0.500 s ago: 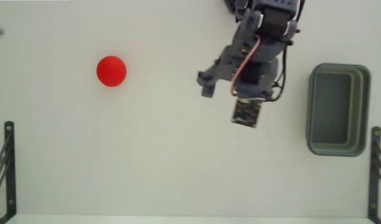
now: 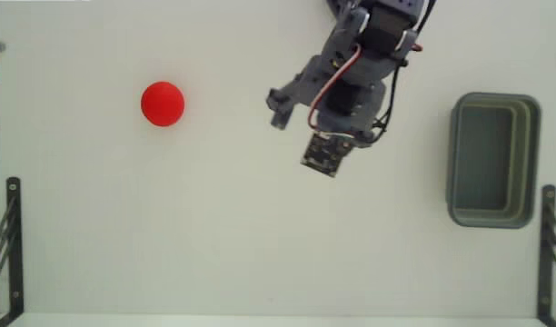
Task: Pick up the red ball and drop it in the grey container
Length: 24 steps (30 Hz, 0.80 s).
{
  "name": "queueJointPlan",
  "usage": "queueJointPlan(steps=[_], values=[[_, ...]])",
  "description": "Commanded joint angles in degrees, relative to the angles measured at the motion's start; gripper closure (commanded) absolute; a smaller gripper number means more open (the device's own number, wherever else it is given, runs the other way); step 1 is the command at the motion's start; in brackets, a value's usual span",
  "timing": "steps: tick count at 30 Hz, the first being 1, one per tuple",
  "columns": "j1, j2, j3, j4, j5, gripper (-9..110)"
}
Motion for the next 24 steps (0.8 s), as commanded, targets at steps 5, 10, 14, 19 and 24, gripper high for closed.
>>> queueJointPlan(steps=[5,10,14,19,24], values=[[5.39,2.19,0.3,1.1,0.18,-9],[8.95,2.19,0.3,1.1,0.18,-9],[11.5,2.19,0.3,1.1,0.18,-9],[15.06,2.19,0.3,1.1,0.18,-9],[18.36,2.19,0.3,1.1,0.18,-9]])
